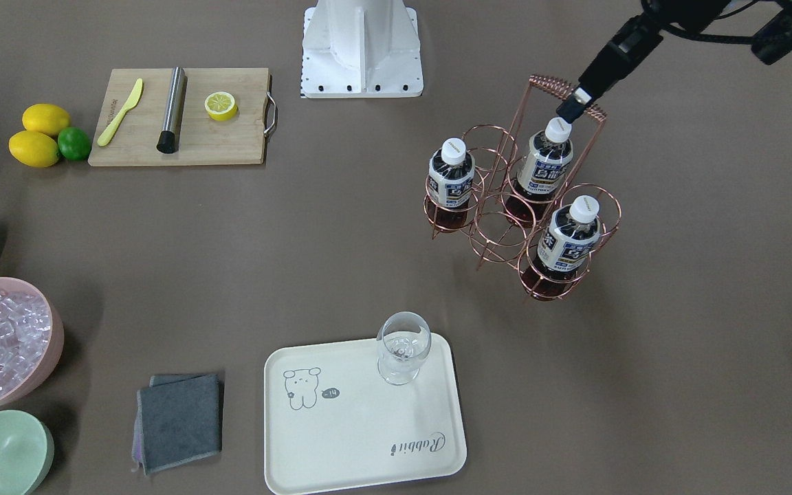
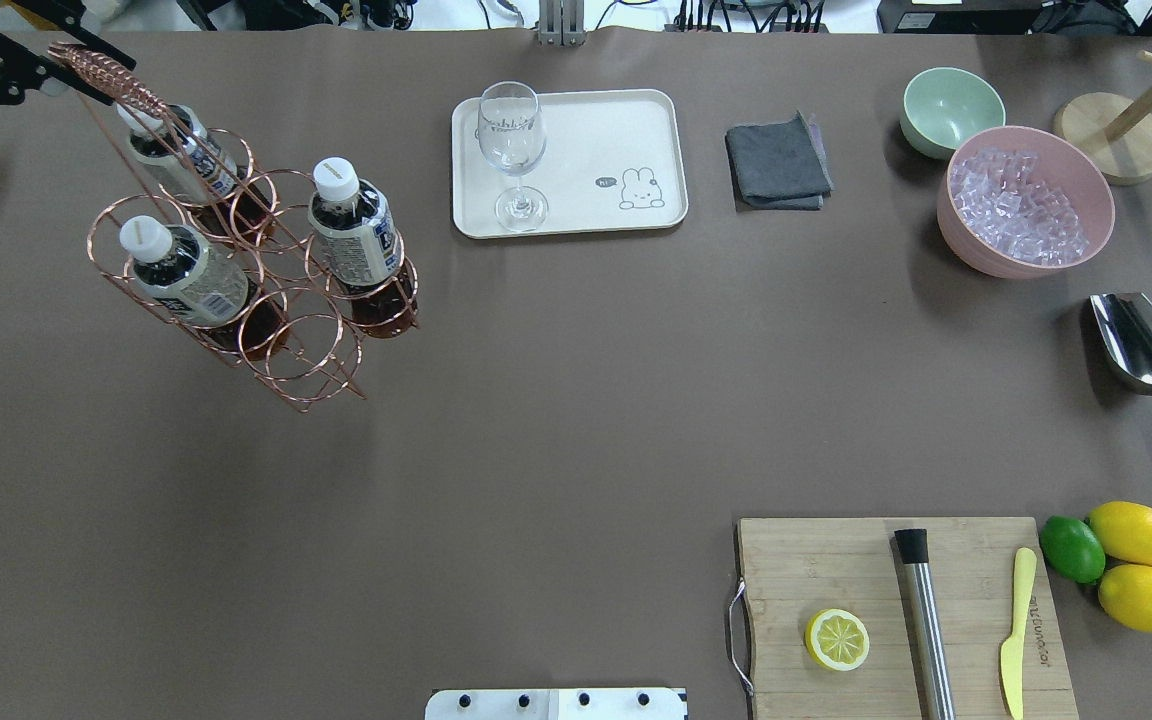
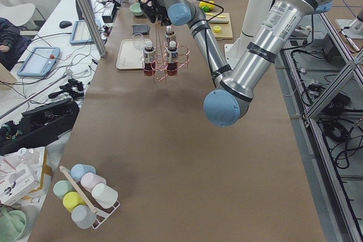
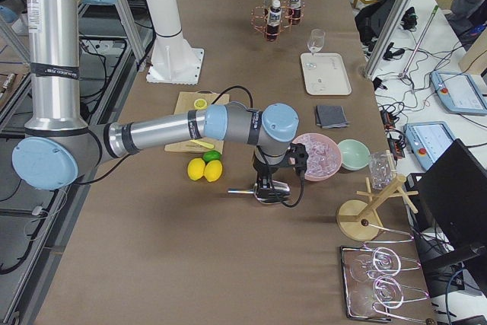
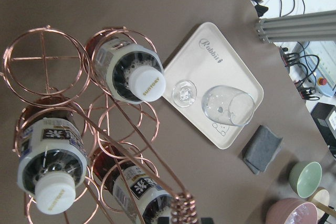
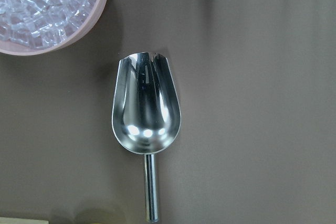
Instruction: Take tea from basket to plate
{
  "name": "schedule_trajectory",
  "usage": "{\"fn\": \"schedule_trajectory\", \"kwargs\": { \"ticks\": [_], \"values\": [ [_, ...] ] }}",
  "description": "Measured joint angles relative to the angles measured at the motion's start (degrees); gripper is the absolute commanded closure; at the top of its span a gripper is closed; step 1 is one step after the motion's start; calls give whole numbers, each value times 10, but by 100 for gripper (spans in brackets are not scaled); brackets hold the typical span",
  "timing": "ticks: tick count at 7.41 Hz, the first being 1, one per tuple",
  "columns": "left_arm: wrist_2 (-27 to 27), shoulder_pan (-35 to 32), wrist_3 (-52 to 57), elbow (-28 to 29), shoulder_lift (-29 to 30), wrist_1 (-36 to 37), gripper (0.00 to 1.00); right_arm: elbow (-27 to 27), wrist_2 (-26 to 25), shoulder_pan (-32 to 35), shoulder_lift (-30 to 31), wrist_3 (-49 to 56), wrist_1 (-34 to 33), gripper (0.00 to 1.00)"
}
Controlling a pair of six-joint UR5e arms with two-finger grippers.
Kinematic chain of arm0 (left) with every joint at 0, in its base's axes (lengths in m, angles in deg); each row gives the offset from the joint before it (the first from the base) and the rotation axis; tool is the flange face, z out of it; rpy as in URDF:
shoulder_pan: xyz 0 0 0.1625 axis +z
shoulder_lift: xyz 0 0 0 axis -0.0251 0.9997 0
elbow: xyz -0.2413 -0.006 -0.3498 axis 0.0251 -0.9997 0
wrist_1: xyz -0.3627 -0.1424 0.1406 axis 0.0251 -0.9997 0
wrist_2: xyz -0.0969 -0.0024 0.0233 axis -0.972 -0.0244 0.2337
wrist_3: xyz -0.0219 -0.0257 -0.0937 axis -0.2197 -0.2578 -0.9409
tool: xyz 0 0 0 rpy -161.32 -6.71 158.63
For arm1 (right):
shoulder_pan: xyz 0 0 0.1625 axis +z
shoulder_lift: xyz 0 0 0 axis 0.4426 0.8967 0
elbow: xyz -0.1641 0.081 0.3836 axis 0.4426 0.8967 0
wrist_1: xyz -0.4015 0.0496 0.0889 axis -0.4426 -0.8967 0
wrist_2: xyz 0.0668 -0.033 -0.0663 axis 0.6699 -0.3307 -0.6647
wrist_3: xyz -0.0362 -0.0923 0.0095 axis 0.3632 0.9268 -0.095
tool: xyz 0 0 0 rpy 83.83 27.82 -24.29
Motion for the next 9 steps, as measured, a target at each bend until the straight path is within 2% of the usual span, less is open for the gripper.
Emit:
{"fn": "schedule_trajectory", "kwargs": {
  "ticks": [2, 4, 7, 9],
  "values": [
    [59, 69, -65, 17, -3, -115, 100, 0, 0, 0, 0, 0, 0, 1],
    [85, 96, -155, 27, -4, -193, 100, 0, 0, 0, 0, 0, 0, 1],
    [158, 151, -318, 32, -1, -273, 100, 0, 0, 0, 0, 0, 0, 1],
    [196, 182, -415, 33, 4, -301, 100, 0, 0, 0, 0, 0, 0, 1]
  ]
}}
